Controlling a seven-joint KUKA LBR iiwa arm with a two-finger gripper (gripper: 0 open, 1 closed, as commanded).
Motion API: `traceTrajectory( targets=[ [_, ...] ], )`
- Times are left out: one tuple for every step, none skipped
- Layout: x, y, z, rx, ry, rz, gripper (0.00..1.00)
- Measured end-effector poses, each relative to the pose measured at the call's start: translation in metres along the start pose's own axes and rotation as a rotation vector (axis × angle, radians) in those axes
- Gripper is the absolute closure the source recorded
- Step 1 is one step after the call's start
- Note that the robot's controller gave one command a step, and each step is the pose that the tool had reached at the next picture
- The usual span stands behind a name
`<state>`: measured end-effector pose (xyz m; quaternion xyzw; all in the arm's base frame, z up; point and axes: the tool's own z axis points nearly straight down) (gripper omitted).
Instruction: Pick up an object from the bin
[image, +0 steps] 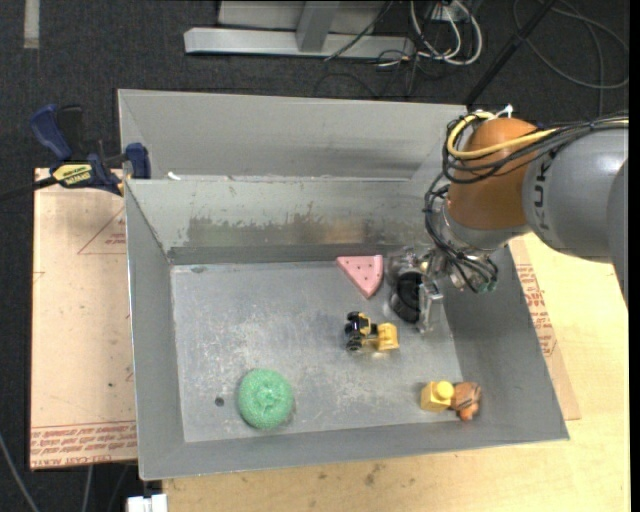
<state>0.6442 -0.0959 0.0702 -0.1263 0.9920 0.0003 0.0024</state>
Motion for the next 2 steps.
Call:
traceTrajectory(
  targets=[
    [0.0,0.0,0.0,0.0,0.0,-0.001,1.0],
    [-0.007,0.009,-0.175,0.003,-0.006,0.002,1.0]
  ],
)
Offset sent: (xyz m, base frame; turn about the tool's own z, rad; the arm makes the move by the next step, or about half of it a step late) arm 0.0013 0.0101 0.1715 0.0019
